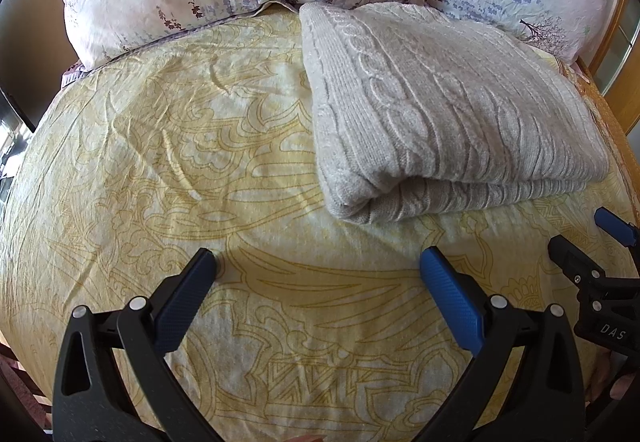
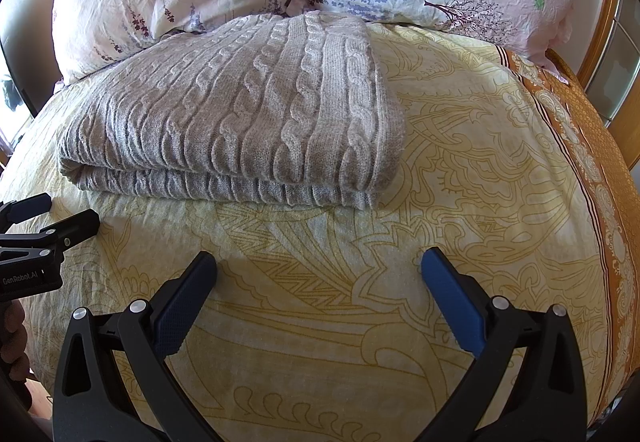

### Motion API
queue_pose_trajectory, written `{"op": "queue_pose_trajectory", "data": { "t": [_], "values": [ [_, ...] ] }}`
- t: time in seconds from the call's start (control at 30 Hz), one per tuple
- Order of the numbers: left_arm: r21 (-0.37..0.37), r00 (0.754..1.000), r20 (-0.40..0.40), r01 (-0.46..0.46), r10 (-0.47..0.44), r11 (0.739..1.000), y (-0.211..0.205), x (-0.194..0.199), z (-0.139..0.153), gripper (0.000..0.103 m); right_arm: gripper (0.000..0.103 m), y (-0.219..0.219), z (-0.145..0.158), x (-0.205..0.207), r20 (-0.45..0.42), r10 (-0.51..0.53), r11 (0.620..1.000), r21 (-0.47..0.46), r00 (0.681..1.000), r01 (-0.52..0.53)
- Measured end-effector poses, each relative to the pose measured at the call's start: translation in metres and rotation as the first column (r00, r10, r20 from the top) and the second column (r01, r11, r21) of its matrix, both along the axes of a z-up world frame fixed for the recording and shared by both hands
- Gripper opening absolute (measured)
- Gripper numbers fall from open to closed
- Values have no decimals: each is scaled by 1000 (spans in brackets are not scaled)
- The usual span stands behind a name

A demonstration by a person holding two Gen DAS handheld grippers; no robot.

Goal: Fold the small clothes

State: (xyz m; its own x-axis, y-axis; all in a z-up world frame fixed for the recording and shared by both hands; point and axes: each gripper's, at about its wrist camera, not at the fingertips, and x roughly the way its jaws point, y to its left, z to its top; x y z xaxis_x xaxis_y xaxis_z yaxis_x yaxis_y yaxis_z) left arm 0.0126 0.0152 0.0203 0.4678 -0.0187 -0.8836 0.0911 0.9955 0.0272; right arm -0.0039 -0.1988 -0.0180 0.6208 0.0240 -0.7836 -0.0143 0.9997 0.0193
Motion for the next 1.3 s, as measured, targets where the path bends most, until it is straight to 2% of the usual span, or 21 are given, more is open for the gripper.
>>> {"op": "queue_pose_trajectory", "data": {
  "t": [1.3],
  "values": [
    [0, 1000, -16, 5, -5, 1000, 2, 2, -1, 101, 102, 0, 0, 0, 0, -2, 1000, 0, 1000, 2]
  ]
}}
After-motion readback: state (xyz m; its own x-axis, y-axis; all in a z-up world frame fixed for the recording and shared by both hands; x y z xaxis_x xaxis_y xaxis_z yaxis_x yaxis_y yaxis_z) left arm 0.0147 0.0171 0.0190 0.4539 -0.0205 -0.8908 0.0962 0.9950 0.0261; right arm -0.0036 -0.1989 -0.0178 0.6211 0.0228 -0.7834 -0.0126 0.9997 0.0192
